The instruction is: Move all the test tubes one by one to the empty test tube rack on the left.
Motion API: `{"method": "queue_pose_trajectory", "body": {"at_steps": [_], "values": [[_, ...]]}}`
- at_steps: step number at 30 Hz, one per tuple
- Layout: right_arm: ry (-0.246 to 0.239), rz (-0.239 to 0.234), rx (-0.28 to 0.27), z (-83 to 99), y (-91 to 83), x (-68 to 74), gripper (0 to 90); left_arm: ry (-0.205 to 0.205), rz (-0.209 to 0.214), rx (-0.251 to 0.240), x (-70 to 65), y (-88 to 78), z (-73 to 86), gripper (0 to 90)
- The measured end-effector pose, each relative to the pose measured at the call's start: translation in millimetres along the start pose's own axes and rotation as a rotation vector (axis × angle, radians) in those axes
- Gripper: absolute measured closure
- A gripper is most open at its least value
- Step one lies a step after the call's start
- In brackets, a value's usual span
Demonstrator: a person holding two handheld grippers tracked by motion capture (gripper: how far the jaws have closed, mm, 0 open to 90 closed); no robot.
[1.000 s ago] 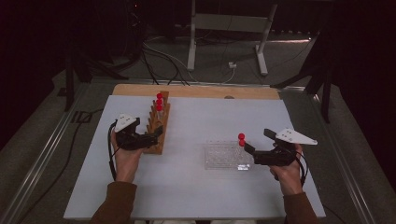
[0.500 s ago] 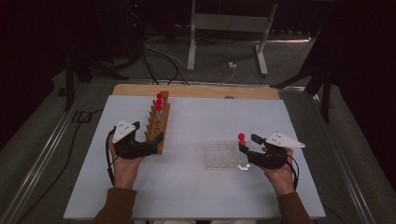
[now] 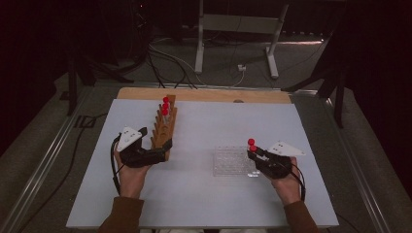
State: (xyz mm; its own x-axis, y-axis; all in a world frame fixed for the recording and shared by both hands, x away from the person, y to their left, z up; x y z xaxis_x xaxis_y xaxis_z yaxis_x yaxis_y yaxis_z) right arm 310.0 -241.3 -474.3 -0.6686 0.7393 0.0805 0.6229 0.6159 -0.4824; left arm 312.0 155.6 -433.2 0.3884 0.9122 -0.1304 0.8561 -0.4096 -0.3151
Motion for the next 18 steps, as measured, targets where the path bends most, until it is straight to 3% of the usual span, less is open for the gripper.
{"method": "queue_pose_trajectory", "body": {"at_steps": [7,18], "values": [[-0.021,0.005,0.008,-1.6,0.3,3.9,74.2,0.002,0.003,0.004,-2.3,0.6,0.3,0.7],[-0.022,-0.003,-0.027,-13.0,-11.8,4.8,74.4,0.016,0.012,0.012,-7.3,1.5,-0.6,0.7]]}}
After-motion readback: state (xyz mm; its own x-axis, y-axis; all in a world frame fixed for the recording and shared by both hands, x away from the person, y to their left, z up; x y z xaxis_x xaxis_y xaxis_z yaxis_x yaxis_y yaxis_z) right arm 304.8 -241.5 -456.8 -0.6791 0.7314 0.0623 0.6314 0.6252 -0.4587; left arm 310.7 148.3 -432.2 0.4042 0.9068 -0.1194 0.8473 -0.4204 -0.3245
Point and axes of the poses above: each handheld gripper's, and its own axes: y roughly forward along the jaws, z roughly out of its underside, x roughly to its left, the point moved 2 cm from there along y, roughly forward along the jaws, and after that the axes turned 7 degrees about -z, right-handed, at the moved point
